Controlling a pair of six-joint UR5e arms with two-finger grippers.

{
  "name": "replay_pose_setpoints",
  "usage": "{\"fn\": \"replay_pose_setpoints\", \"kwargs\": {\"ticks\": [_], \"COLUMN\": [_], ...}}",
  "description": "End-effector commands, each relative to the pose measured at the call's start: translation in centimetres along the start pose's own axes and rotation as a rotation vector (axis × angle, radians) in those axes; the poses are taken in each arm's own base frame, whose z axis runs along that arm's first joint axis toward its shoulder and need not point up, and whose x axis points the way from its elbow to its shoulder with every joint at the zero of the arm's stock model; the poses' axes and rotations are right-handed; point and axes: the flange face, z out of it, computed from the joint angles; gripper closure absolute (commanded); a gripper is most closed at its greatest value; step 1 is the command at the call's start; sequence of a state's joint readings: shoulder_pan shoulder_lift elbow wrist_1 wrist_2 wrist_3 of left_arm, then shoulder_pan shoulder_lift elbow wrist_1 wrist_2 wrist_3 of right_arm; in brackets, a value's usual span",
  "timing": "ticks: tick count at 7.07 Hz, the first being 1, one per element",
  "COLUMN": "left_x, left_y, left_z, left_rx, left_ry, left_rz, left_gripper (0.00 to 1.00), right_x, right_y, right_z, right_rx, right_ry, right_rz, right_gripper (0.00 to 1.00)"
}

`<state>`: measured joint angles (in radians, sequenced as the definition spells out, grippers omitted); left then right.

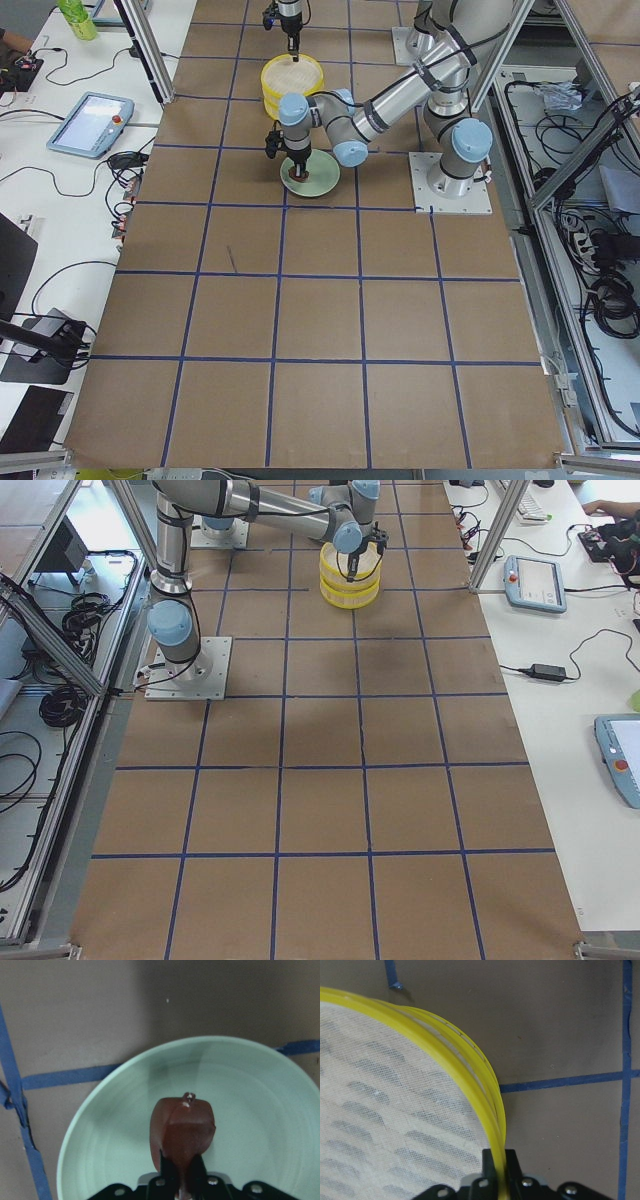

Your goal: Stack buns with steamer

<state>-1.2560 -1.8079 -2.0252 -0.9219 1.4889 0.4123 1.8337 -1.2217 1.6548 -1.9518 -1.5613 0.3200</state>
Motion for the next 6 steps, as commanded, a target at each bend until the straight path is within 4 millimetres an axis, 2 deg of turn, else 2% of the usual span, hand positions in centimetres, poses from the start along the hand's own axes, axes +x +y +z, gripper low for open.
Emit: {"fn": "replay_pose_setpoints", "kwargs": {"ticks": [1,2,3,5,6], "left_x": [1.1,1.7,2.7,9.7,12.0], "left_y": [-0.3,0.2,0.1,-1.8,-2.6], "left_z": [-5.4,-7.8,-9.3,-12.4,-13.2], "left_rx": [0.052,0.056,0.05,0.078,0.081], "left_ry": [-0.02,-0.015,-0.007,-0.01,-0.01], "left_rz": [-0.004,-0.032,-0.045,-0.105,-0.115], "left_gripper": [0.98,0.98,0.98,0.98,0.98], "right_x": [0.0,0.0,0.3,0.6,0.6], "right_y": [0.1,-0.3,-0.5,-0.7,-0.7], "right_z": [0.0,0.1,0.4,0.6,0.8], "right_rx": [0.03,0.057,0.065,0.064,0.061], "right_ry": [-0.011,-0.016,0.002,0.004,0.005], "right_rz": [-0.03,-0.035,-0.057,-0.062,-0.057], "right_gripper": [0.86,0.86,0.86,0.86,0.86]}}
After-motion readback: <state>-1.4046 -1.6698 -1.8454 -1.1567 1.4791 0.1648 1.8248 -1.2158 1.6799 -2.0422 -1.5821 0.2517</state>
